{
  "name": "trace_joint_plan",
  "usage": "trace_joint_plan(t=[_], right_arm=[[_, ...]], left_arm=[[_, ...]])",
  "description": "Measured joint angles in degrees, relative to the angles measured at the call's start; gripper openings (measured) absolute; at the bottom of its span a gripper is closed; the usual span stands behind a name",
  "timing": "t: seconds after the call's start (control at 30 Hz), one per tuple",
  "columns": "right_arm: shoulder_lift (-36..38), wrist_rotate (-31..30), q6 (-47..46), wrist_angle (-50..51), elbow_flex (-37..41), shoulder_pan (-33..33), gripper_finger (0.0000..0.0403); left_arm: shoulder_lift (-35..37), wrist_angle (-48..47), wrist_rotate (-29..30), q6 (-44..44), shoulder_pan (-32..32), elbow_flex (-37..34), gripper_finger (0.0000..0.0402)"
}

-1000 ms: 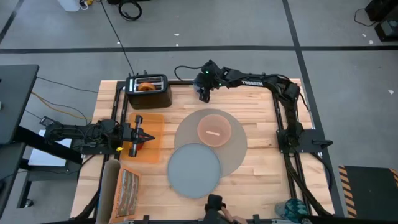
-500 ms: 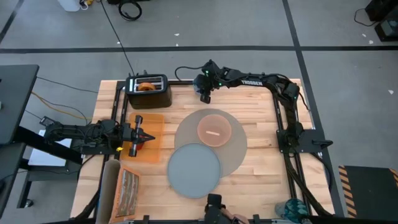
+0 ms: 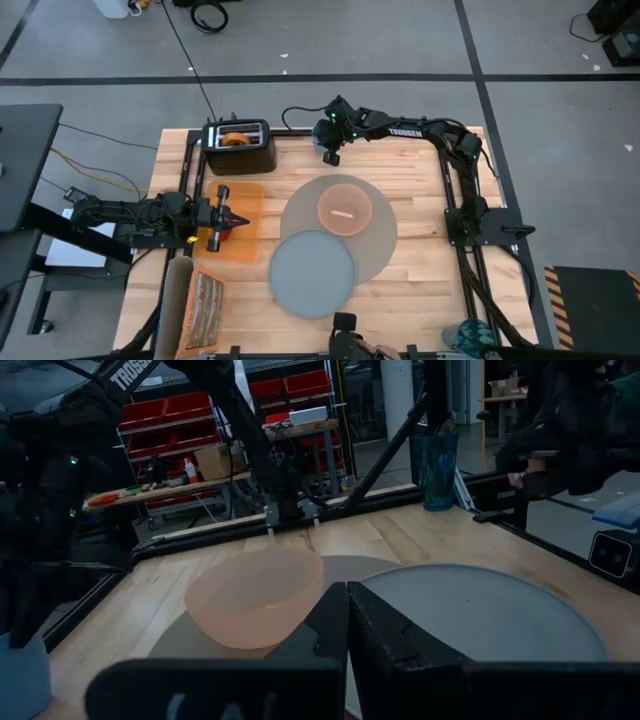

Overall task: Arrange a breakfast setting
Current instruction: Put the blue cup next to the table mat

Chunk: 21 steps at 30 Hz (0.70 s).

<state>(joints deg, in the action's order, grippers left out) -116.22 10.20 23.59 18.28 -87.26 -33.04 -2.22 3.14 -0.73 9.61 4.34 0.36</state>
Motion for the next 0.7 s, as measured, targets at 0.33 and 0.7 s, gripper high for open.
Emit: trace_joint_plan(t=[0.33,0.7], right_arm=[[9.54,-4.62,-3.80,14.15,0.09,2.62,0.0014],[35.07,-7.69,-17.05,23.14,18.86,8.43,0.0014]], left_arm=[[0.00,-0.02,0.00,0.00,0.01,-0.02,0.0009],[0.00,0.00,-0.01,0.02,0.02,-0.01,0.0009]])
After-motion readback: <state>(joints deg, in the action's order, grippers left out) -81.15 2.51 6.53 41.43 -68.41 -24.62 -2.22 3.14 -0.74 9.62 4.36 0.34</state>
